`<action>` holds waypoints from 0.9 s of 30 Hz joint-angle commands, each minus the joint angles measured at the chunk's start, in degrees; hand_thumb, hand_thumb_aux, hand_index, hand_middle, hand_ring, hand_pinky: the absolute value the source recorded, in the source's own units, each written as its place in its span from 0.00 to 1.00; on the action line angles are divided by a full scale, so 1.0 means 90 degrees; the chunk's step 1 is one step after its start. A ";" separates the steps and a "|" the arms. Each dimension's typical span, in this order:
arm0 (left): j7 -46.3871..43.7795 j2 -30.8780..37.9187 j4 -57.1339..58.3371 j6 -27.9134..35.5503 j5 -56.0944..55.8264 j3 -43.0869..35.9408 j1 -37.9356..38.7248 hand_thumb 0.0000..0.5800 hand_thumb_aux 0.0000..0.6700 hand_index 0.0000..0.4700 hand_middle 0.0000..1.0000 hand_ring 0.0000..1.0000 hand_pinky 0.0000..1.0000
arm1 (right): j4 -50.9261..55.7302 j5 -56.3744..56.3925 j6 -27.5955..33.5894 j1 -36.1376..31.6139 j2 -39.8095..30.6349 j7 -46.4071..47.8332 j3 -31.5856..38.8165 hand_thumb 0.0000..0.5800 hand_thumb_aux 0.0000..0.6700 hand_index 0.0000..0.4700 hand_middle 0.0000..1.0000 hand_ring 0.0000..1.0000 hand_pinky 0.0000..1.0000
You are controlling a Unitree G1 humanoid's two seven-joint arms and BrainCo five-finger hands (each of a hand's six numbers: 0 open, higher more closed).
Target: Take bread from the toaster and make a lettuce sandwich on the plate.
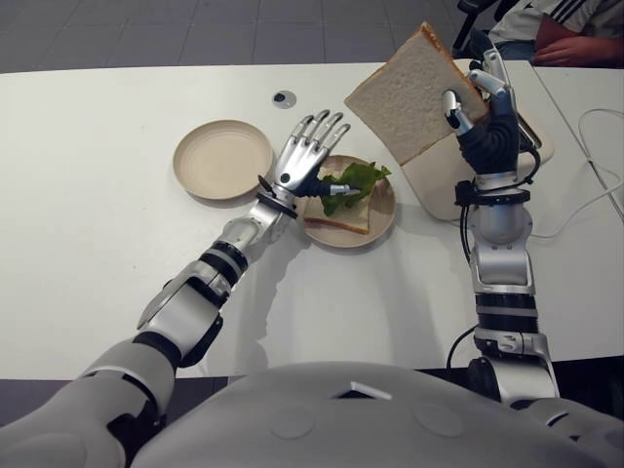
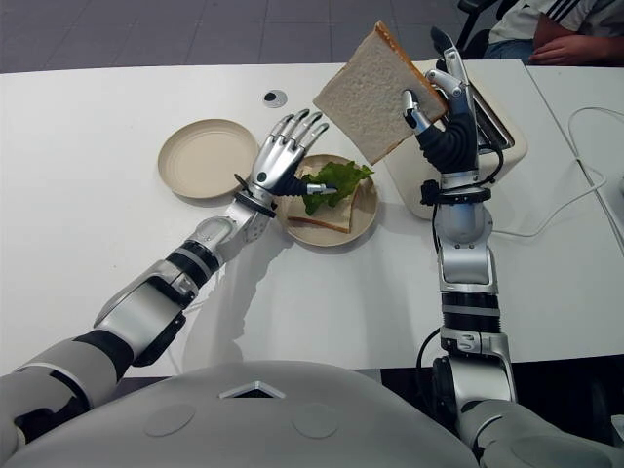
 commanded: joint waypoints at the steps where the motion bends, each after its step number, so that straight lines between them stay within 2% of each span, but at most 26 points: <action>1: 0.0136 0.0182 0.0648 0.0151 -0.0207 0.0152 -0.0280 0.00 0.00 0.00 0.00 0.00 0.00 | 0.0041 -0.0049 -0.0048 0.0127 0.0124 -0.0041 0.0120 1.00 1.00 1.00 0.01 0.01 0.01; 5: 0.0243 0.0218 0.1325 0.0204 -0.0312 0.0136 -0.0578 0.00 0.00 0.00 0.00 0.00 0.00 | -0.0162 0.0001 -0.0005 0.0249 0.0191 0.0031 0.0208 1.00 1.00 1.00 0.01 0.01 0.01; 7: 0.0369 0.0248 0.1248 0.0018 -0.0401 0.0139 -0.0520 0.00 0.00 0.00 0.00 0.00 0.00 | -0.0265 0.0010 0.0034 0.0252 0.0207 0.0079 0.0287 1.00 1.00 1.00 0.01 0.01 0.01; 11: 0.0754 0.0531 -0.0140 -0.0946 -0.0720 0.0269 0.0212 0.00 0.00 0.00 0.00 0.00 0.00 | -0.0272 -0.0064 0.0187 0.0084 0.0048 0.0313 0.0408 1.00 1.00 1.00 0.01 0.01 0.01; 14: 0.0765 0.0791 -0.0705 -0.1127 -0.0783 0.0367 0.0690 0.00 0.00 0.00 0.00 0.00 0.00 | 0.0200 0.0060 0.0268 -0.0286 -0.0207 0.0567 0.0370 1.00 1.00 1.00 0.01 0.01 0.01; 16: 0.0688 0.0799 -0.0512 -0.1077 -0.0565 0.0175 0.0648 0.00 0.00 0.00 0.00 0.00 0.00 | 0.0360 0.0128 0.0241 -0.0408 -0.0309 0.0590 0.0272 1.00 1.00 1.00 0.01 0.01 0.01; 22: 0.0151 0.0432 0.0929 -0.1275 0.0063 -0.0686 -0.0279 0.00 0.00 0.00 0.00 0.00 0.00 | 0.0100 0.0365 0.0175 -0.0203 -0.0389 0.0538 -0.0068 1.00 1.00 1.00 0.01 0.01 0.01; 23: 0.0114 0.0335 0.1263 -0.1239 0.0088 -0.0748 -0.0436 0.10 0.05 0.05 0.00 0.00 0.00 | 0.0042 0.0384 0.0170 -0.0148 -0.0378 0.0538 -0.0097 1.00 1.00 1.00 0.01 0.01 0.01; 24: 0.0074 0.0246 0.1554 -0.1201 0.0096 -0.0795 -0.0559 0.37 0.20 0.20 0.00 0.00 0.00 | -0.0010 0.0394 0.0168 -0.0091 -0.0360 0.0535 -0.0123 1.00 1.00 1.00 0.01 0.01 0.01; 25: -0.0006 0.0161 0.1805 -0.1172 0.0086 -0.0825 -0.0652 0.20 0.11 0.11 0.00 0.00 0.00 | -0.0076 0.0409 0.0173 -0.0031 -0.0343 0.0534 -0.0153 1.00 1.00 1.00 0.01 0.01 0.01; 27: -0.0156 0.0016 0.2187 -0.1180 0.0020 -0.0866 -0.0777 0.15 0.08 0.08 0.00 0.00 0.00 | -0.0248 0.0472 0.0210 0.0066 -0.0312 0.0524 -0.0219 1.00 1.00 1.00 0.01 0.01 0.01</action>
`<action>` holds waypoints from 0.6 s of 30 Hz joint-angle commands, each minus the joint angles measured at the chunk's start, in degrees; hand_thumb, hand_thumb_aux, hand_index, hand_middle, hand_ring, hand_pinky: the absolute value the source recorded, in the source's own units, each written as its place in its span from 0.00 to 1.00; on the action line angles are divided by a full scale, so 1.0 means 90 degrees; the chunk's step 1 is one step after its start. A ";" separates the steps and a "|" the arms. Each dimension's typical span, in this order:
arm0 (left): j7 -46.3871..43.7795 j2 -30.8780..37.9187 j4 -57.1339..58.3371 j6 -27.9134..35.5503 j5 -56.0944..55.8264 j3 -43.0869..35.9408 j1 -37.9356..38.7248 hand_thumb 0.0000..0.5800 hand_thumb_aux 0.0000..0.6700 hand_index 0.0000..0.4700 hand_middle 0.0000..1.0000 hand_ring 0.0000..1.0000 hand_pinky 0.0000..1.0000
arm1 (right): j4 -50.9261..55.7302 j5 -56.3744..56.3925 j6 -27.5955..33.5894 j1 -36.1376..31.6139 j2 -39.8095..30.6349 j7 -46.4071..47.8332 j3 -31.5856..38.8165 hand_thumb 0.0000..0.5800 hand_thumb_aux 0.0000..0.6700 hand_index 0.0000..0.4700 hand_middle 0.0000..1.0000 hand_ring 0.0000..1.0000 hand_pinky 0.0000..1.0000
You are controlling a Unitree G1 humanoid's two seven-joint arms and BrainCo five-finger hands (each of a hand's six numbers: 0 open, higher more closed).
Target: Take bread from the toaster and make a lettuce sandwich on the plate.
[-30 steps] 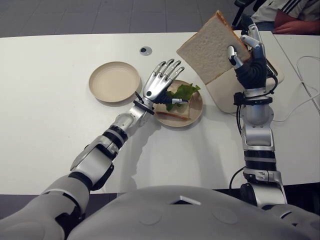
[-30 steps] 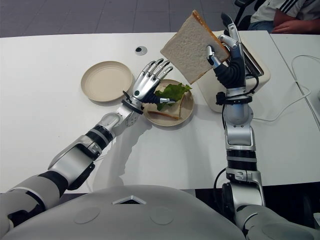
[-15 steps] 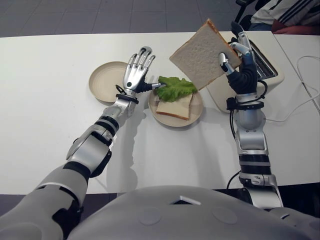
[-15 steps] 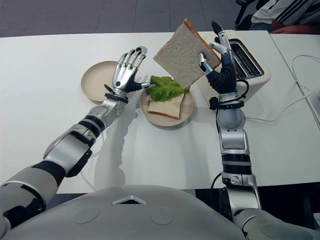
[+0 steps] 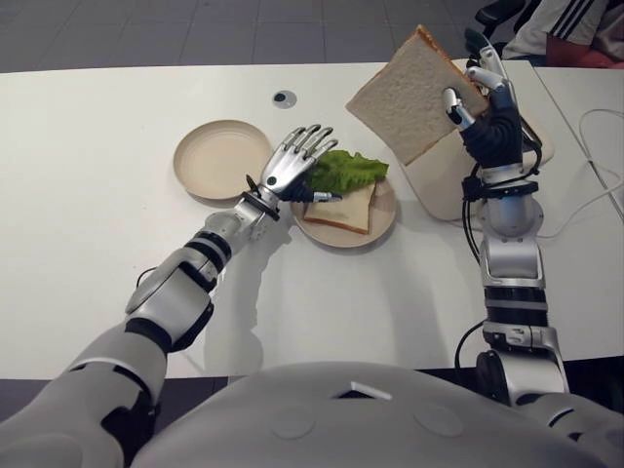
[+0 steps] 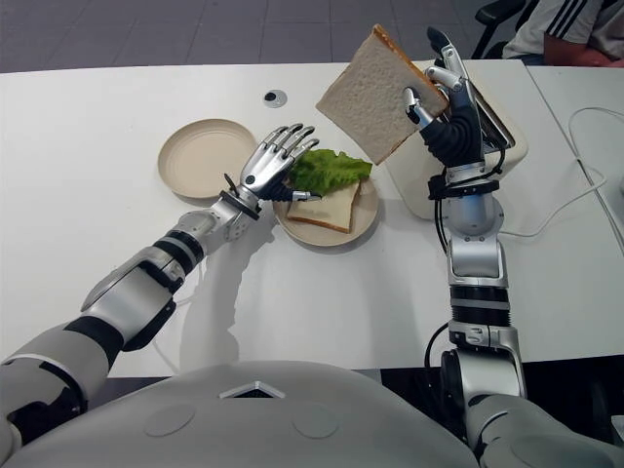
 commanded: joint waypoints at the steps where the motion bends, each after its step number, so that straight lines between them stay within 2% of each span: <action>1: -0.0264 -0.0272 0.0705 0.0044 -0.0036 -0.0134 -0.0295 0.14 0.07 0.07 0.00 0.00 0.00 | -0.0350 0.0211 0.0074 0.0210 0.0061 -0.0033 -0.0141 1.00 1.00 1.00 0.01 0.01 0.01; 3: -0.0287 -0.0342 0.0861 0.0072 -0.0075 -0.0136 -0.0385 0.27 0.15 0.15 0.00 0.00 0.00 | -0.0423 0.0215 0.0089 0.0250 0.0095 -0.0042 -0.0128 1.00 1.00 1.00 0.01 0.01 0.01; 5: -0.0333 -0.0388 0.0963 0.0093 -0.0114 -0.0128 -0.0449 0.65 0.41 0.41 0.00 0.00 0.00 | -0.0451 0.0202 0.0102 0.0274 0.0131 -0.0056 -0.0107 1.00 1.00 1.00 0.01 0.01 0.01; 6: -0.0349 -0.0413 0.1000 0.0095 -0.0130 -0.0125 -0.0467 0.76 0.51 0.51 0.00 0.00 0.00 | -0.0450 0.0194 0.0103 0.0280 0.0145 -0.0062 -0.0098 1.00 1.00 1.00 0.01 0.01 0.01; 9: -0.0329 -0.0453 0.1057 0.0058 -0.0202 -0.0139 -0.0491 0.79 0.55 0.55 0.00 0.00 0.00 | -0.0416 0.0150 0.0093 0.0280 0.0177 -0.0081 -0.0066 1.00 1.00 1.00 0.01 0.01 0.01; 10: -0.0241 -0.0433 0.1023 0.0028 -0.0225 -0.0127 -0.0490 0.91 0.69 0.69 0.00 0.00 0.00 | -0.0418 0.0141 0.0093 0.0285 0.0187 -0.0082 -0.0063 1.00 1.00 1.00 0.01 0.01 0.01; 14: 0.0227 -0.0273 0.0723 -0.0180 -0.0375 0.0014 -0.0458 0.94 0.76 0.76 0.00 0.00 0.00 | -0.0376 0.0071 0.0078 0.0300 0.0236 -0.0116 -0.0043 1.00 1.00 1.00 0.00 0.00 0.00; 15: 0.0328 -0.0225 0.0616 -0.0247 -0.0413 0.0044 -0.0438 0.92 0.73 0.73 0.00 0.00 0.00 | -0.0358 0.0043 0.0072 0.0296 0.0252 -0.0129 -0.0026 1.00 1.00 1.00 0.00 0.00 0.00; 18: 0.0484 -0.0028 0.0148 -0.0471 -0.0533 0.0140 -0.0271 0.80 0.55 0.55 0.00 0.00 0.00 | -0.0296 -0.0066 0.0053 0.0271 0.0312 -0.0181 0.0075 1.00 1.00 1.00 0.00 0.00 0.00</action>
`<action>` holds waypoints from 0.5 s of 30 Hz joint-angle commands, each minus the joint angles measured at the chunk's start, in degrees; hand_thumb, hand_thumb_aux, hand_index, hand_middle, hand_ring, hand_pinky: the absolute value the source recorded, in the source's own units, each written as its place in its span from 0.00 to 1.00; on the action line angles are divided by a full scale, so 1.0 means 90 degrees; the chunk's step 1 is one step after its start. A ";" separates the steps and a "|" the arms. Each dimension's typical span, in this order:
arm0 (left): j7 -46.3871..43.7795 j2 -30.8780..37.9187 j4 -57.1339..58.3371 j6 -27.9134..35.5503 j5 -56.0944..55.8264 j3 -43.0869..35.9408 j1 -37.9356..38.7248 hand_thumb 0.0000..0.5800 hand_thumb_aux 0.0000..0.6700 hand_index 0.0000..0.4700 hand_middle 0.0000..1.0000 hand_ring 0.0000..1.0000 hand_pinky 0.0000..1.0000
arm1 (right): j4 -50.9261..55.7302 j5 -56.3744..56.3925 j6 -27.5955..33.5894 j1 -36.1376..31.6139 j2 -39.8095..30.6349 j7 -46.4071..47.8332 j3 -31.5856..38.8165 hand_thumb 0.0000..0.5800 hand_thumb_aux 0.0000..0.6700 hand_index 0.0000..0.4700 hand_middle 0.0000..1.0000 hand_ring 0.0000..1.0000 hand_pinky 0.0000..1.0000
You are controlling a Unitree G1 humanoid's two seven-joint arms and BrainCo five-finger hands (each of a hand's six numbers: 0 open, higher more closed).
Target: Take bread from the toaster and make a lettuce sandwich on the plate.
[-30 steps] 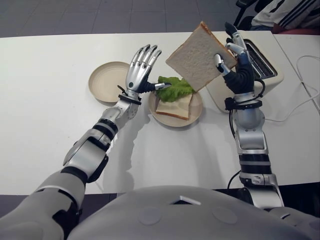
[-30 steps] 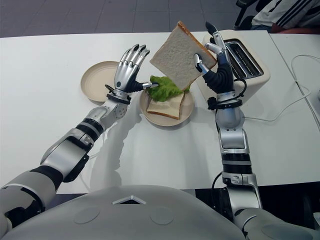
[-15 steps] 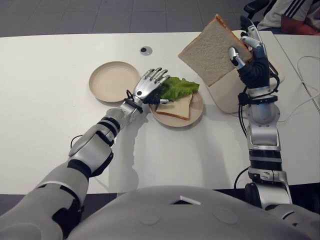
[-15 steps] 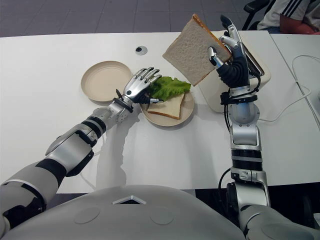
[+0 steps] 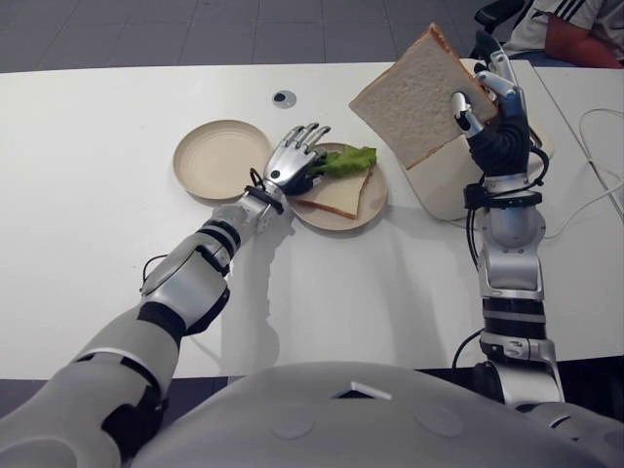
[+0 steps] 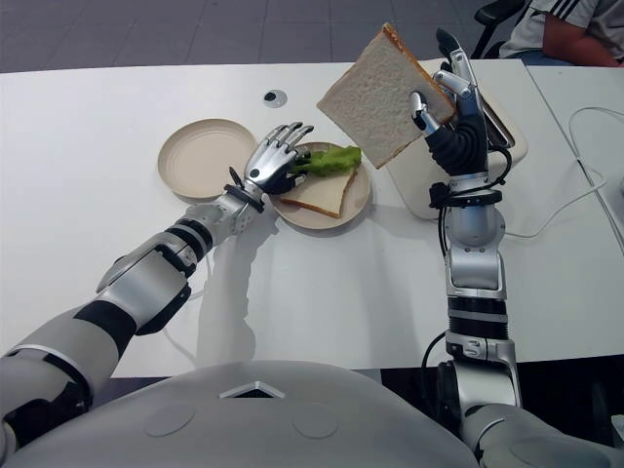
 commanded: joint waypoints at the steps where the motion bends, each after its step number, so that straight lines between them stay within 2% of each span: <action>1: 0.0070 0.0239 -0.0554 -0.0260 -0.0180 0.0134 0.0270 0.79 0.55 0.55 0.00 0.00 0.00 | 0.0079 -0.0149 -0.0002 0.0007 0.0107 -0.0072 0.0131 1.00 1.00 1.00 0.00 0.00 0.00; 5: -0.0244 0.0312 -0.0747 -0.0349 -0.0403 0.0274 0.0434 0.79 0.54 0.54 0.00 0.00 0.00 | 0.0149 -0.0231 -0.0018 -0.0048 0.0159 -0.0119 0.0223 1.00 1.00 1.00 0.00 0.00 0.00; 6: -0.0342 0.0317 -0.0751 -0.0349 -0.0451 0.0305 0.0473 0.71 0.46 0.46 0.00 0.00 0.00 | 0.0170 -0.0249 -0.0028 -0.0062 0.0163 -0.0129 0.0242 1.00 1.00 1.00 0.00 0.00 0.00; 7: -0.0440 0.0312 -0.0723 -0.0339 -0.0494 0.0329 0.0516 0.47 0.27 0.27 0.00 0.00 0.00 | 0.0192 -0.0260 -0.0043 -0.0067 0.0156 -0.0136 0.0246 1.00 1.00 1.00 0.00 0.00 0.00; 8: -0.0525 0.0302 -0.0675 -0.0319 -0.0520 0.0338 0.0549 0.38 0.22 0.22 0.00 0.00 0.00 | 0.0208 -0.0265 -0.0054 -0.0063 0.0142 -0.0148 0.0239 1.00 1.00 1.00 0.00 0.00 0.00; 11: -0.0635 0.0314 -0.0690 -0.0348 -0.0597 0.0372 0.0658 0.40 0.23 0.23 0.00 0.00 0.00 | 0.0226 -0.0265 -0.0074 -0.0046 0.0103 -0.0182 0.0201 1.00 1.00 1.00 0.00 0.00 0.00; 13: -0.0537 0.0337 -0.0610 -0.0193 -0.0498 0.0339 0.0603 0.17 0.09 0.09 0.00 0.00 0.00 | 0.0256 -0.0253 -0.0089 -0.0079 0.0095 -0.0216 0.0177 1.00 1.00 1.00 0.00 0.00 0.00; 14: -0.0435 0.0334 -0.0456 -0.0076 -0.0444 0.0336 0.0474 0.00 0.00 0.00 0.00 0.00 0.00 | 0.0273 -0.0249 -0.0095 -0.0106 0.0098 -0.0226 0.0179 1.00 1.00 1.00 0.00 0.00 0.00; 15: -0.0385 0.0315 -0.0258 0.0048 -0.0404 0.0328 0.0310 0.00 0.00 0.00 0.00 0.00 0.00 | 0.0292 -0.0257 -0.0109 -0.0122 0.0110 -0.0242 0.0189 1.00 1.00 1.00 0.00 0.00 0.00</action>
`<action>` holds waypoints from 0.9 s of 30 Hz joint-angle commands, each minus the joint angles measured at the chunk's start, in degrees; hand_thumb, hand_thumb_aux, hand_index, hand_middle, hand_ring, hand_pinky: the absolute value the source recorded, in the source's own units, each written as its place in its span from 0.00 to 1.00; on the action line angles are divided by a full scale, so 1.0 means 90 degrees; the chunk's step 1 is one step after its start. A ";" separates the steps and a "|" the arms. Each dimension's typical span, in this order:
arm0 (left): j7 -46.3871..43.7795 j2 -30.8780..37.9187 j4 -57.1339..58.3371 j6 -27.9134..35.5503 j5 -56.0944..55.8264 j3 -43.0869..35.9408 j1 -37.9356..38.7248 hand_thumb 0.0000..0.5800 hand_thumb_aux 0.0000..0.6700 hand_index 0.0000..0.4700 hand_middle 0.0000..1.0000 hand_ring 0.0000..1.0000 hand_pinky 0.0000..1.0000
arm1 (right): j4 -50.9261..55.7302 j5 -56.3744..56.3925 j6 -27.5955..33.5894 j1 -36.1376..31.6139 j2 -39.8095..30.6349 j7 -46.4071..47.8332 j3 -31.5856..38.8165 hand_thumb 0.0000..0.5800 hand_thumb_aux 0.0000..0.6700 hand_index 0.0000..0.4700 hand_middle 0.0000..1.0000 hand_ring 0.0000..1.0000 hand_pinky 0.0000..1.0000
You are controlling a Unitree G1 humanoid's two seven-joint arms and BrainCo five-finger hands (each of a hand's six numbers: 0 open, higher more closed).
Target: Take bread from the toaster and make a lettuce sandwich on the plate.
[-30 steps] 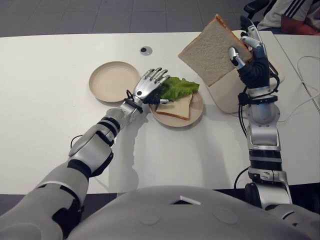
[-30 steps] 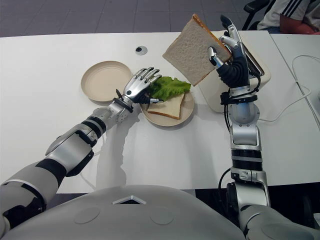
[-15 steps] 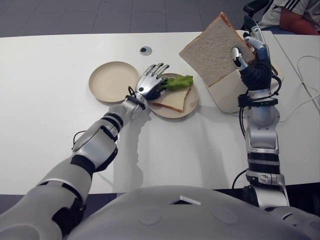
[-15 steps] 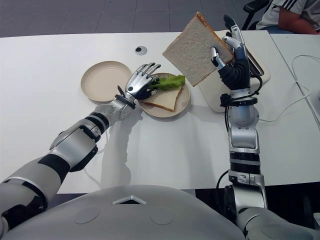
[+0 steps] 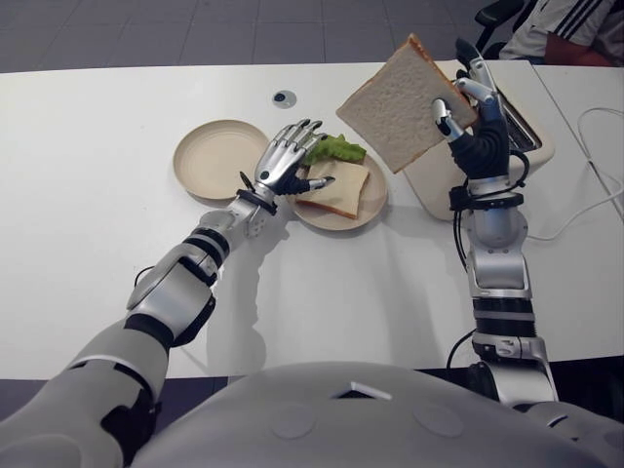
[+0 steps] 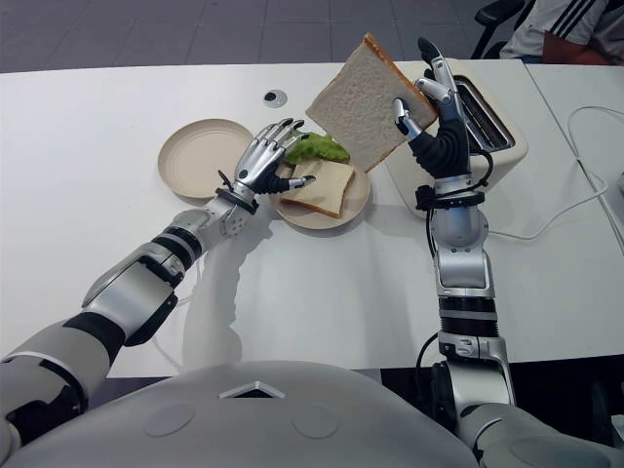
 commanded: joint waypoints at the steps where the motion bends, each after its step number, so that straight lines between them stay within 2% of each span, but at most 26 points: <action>1: 0.0155 -0.0037 0.0610 0.0405 0.0086 0.0007 -0.0482 0.00 0.00 0.00 0.00 0.00 0.00 | 0.0113 -0.0048 -0.0046 -0.0097 0.0003 -0.0087 -0.0028 1.00 1.00 1.00 0.00 0.00 0.00; 6: -0.0132 -0.0361 0.1281 0.0721 0.0090 -0.0070 -0.1208 0.00 0.00 0.00 0.00 0.00 0.00 | 0.0234 -0.0064 -0.0144 -0.0072 0.0030 -0.0175 0.0003 1.00 1.00 1.00 0.00 0.00 0.00; 8: -0.0250 -0.0466 0.1440 0.0850 0.0100 -0.0104 -0.1362 0.06 0.03 0.03 0.00 0.00 0.00 | 0.0261 -0.0073 -0.0164 -0.0077 0.0041 -0.0187 0.0029 1.00 1.00 1.00 0.00 0.00 0.00; 10: -0.0382 -0.0560 0.1561 0.0984 0.0125 -0.0152 -0.1450 0.24 0.13 0.13 0.00 0.00 0.00 | 0.0279 -0.0080 -0.0179 -0.0061 0.0052 -0.0194 0.0048 1.00 1.00 1.00 0.00 0.00 0.00; 11: -0.0447 -0.0593 0.1608 0.1055 0.0151 -0.0190 -0.1467 0.24 0.13 0.13 0.00 0.00 0.00 | 0.0276 -0.0079 -0.0179 -0.0051 0.0055 -0.0196 0.0059 1.00 1.00 1.00 0.00 0.00 0.00; 13: -0.0547 -0.0622 0.1667 0.1155 0.0180 -0.0245 -0.1471 0.40 0.23 0.23 0.00 0.00 0.00 | 0.0259 -0.0082 -0.0170 -0.0041 0.0066 -0.0194 0.0076 1.00 1.00 1.00 0.01 0.01 0.01; 14: -0.0577 -0.0629 0.1686 0.1196 0.0184 -0.0265 -0.1464 0.66 0.42 0.42 0.00 0.00 0.00 | 0.0253 -0.0081 -0.0165 -0.0039 0.0071 -0.0189 0.0080 1.00 1.00 1.00 0.01 0.01 0.01; 15: -0.0599 -0.0630 0.1701 0.1233 0.0187 -0.0282 -0.1452 0.83 0.58 0.58 0.00 0.00 0.00 | 0.0245 -0.0080 -0.0162 -0.0036 0.0078 -0.0183 0.0083 1.00 1.00 1.00 0.01 0.01 0.01; 17: -0.0686 -0.0640 0.1737 0.1321 0.0201 -0.0301 -0.1418 0.86 0.62 0.62 0.00 0.00 0.00 | 0.0230 -0.0078 -0.0156 -0.0024 0.0084 -0.0175 0.0078 1.00 1.00 1.00 0.00 0.00 0.00; 21: -0.0912 -0.0619 0.1797 0.1428 0.0157 -0.0301 -0.1319 0.84 0.60 0.60 0.00 0.00 0.00 | 0.0179 -0.0064 -0.0142 0.0021 0.0082 -0.0155 0.0064 1.00 1.00 1.00 0.01 0.01 0.01; 25: -0.0871 -0.0642 0.1789 0.1419 0.0053 -0.0199 -0.1340 0.90 0.68 0.68 0.00 0.00 0.00 | 0.0189 -0.0065 -0.0144 0.0078 0.0094 -0.0149 0.0076 1.00 1.00 1.00 0.01 0.01 0.01; 27: -0.0821 -0.0680 0.1770 0.1354 -0.0045 -0.0095 -0.1366 0.90 0.68 0.68 0.00 0.00 0.00 | 0.0197 -0.0066 -0.0143 0.0101 0.0107 -0.0138 0.0099 1.00 1.00 1.00 0.01 0.01 0.01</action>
